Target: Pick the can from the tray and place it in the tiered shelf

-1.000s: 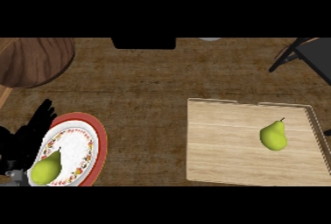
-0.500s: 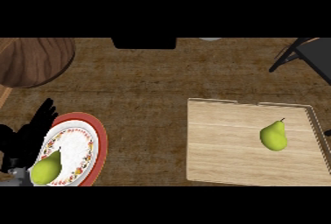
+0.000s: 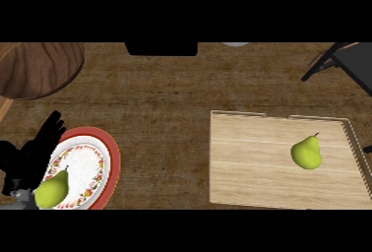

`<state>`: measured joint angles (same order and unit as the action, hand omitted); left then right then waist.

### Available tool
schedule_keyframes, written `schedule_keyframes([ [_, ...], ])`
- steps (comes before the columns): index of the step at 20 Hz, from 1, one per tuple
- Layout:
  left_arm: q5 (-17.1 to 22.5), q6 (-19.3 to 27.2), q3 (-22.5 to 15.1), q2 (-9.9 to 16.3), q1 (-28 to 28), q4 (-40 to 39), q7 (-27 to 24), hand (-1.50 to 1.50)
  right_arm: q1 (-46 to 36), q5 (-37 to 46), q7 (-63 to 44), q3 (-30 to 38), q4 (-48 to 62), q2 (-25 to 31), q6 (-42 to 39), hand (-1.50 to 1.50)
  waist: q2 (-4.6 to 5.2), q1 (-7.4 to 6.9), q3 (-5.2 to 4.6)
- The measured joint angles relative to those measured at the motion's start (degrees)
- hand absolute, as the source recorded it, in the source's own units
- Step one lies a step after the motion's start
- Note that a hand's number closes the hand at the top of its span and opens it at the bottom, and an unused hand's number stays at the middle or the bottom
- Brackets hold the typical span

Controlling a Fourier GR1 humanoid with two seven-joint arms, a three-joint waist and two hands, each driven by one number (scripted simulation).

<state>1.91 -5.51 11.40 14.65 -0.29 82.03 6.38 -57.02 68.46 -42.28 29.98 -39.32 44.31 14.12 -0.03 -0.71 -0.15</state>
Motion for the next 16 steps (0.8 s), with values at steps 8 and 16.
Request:
schedule_keyframes([
  [8,0.27,-0.63,0.74,0.45,0.51,0.33,0.27,0.00,-0.51,-8.54,1.08,4.68,-4.73,-1.05,3.25,-1.50,-0.03,0.37,0.14],
  [16,1.02,-1.81,2.16,1.21,2.50,0.43,-0.62,0.00,4.35,-16.90,0.39,7.97,-21.01,-1.80,1.58,-1.50,-0.43,1.58,0.12],
])
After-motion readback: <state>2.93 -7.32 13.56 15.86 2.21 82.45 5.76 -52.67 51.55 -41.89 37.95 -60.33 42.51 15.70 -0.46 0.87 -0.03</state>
